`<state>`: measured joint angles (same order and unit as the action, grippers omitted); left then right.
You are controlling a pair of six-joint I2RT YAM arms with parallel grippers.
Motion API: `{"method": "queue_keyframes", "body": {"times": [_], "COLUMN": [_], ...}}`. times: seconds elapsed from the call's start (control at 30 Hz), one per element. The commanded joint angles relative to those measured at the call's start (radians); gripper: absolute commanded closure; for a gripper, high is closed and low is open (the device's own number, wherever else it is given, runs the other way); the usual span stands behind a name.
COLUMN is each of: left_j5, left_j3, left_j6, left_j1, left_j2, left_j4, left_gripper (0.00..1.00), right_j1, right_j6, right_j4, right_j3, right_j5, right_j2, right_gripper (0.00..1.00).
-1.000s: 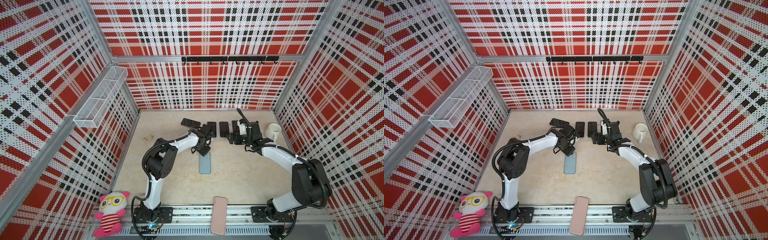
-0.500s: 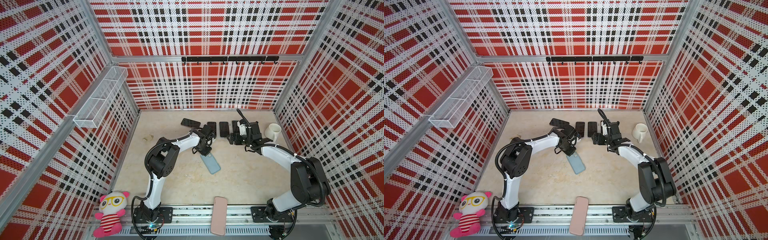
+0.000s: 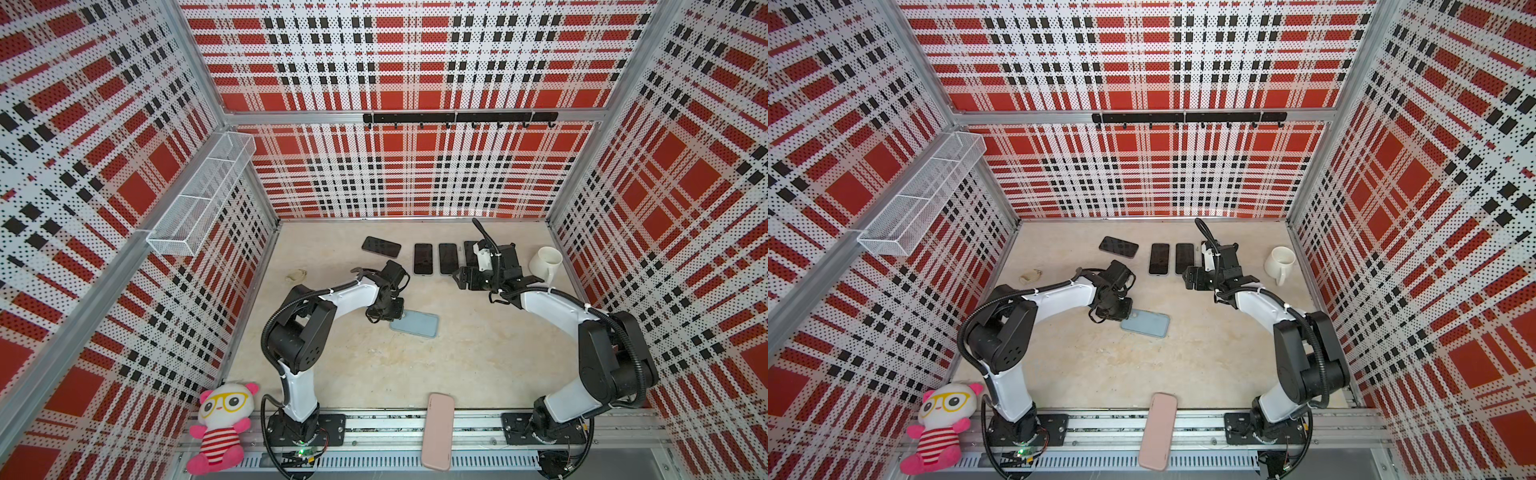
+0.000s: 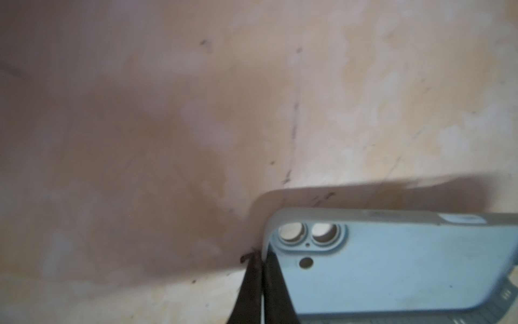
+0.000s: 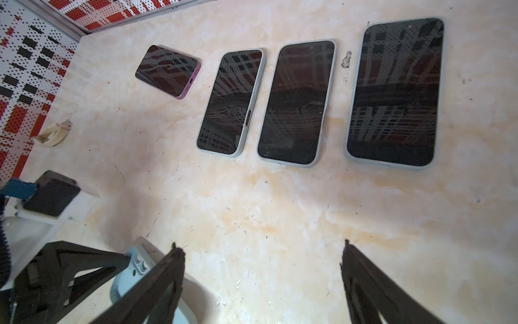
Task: Put the phone into the phone case
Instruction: 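Drag the light-blue case toward table center with the left gripper, then release the case and raise the left gripper toward the far phones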
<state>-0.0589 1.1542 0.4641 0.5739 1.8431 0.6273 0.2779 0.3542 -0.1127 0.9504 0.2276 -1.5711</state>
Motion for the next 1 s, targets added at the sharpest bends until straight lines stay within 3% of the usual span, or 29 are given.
{"method": "queue_keyframes", "body": {"times": [0.0,0.17,0.33,0.57,0.6,0.8,0.97], "left_j5": [0.039,0.055,0.068,0.131,0.134,0.248,0.213], "left_j3": [-0.036,-0.052,-0.03,0.125,0.153,0.435,0.69], "left_j6": [0.167,0.176,0.165,0.048,0.041,-0.073,-0.032], "left_j1": [-0.007,-0.029,-0.031,-0.067,-0.083,-0.164,-0.232], "left_j2": [-0.054,-0.061,-0.067,-0.066,-0.056,0.116,0.333], "left_j4": [-0.041,-0.043,-0.035,0.021,0.019,-0.041,-0.134], "left_gripper": [0.95,0.91,0.7,0.11,0.07,0.04,0.12], "right_j1": [-0.011,-0.011,-0.011,-0.012,-0.012,-0.011,-0.011], "right_j6": [-0.013,-0.016,-0.018,-0.016,-0.015,-0.008,-0.018], "right_j4": [0.029,0.033,0.027,0.027,0.028,0.029,0.014], "right_j3": [-0.004,0.004,0.002,0.002,0.003,0.008,-0.001], "right_j5": [0.014,0.026,0.021,0.022,0.025,0.042,0.023], "right_j2": [-0.01,-0.03,-0.025,-0.019,-0.021,-0.025,-0.004], "right_gripper": [0.11,0.11,0.1,0.1,0.1,0.11,0.1]}}
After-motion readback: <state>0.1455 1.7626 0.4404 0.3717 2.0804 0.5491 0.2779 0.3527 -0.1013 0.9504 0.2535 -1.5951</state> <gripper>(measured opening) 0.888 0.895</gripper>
